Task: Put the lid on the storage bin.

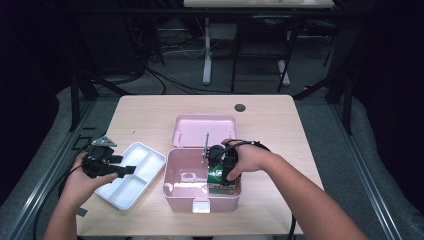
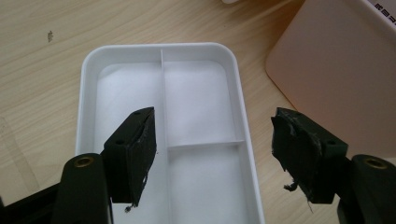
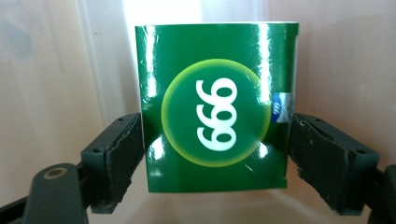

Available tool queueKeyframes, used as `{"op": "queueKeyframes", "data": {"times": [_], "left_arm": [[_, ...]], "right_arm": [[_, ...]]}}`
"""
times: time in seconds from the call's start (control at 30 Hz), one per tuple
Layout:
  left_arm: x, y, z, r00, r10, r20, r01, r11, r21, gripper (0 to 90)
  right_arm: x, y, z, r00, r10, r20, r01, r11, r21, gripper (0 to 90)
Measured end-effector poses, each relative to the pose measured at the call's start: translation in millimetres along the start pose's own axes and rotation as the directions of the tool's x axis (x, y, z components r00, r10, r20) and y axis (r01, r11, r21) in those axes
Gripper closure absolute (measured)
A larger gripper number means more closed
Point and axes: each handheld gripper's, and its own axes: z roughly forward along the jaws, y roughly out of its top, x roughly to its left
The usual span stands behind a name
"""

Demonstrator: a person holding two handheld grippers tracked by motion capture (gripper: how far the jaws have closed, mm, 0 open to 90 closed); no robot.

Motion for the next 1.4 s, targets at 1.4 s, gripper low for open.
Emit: {"op": "queueKeyframes", "data": {"times": [1.4], "left_arm": [[1.6, -7.3, -5.5, 0.9999, -0.014, -0.004, 0.014, 0.9997, -0.02, 33.1]], "right_arm": [[6.2, -54.8, -69.5, 0.9791, 0.178, 0.099, -0.162, 0.975, -0.149, 22.6]]}}
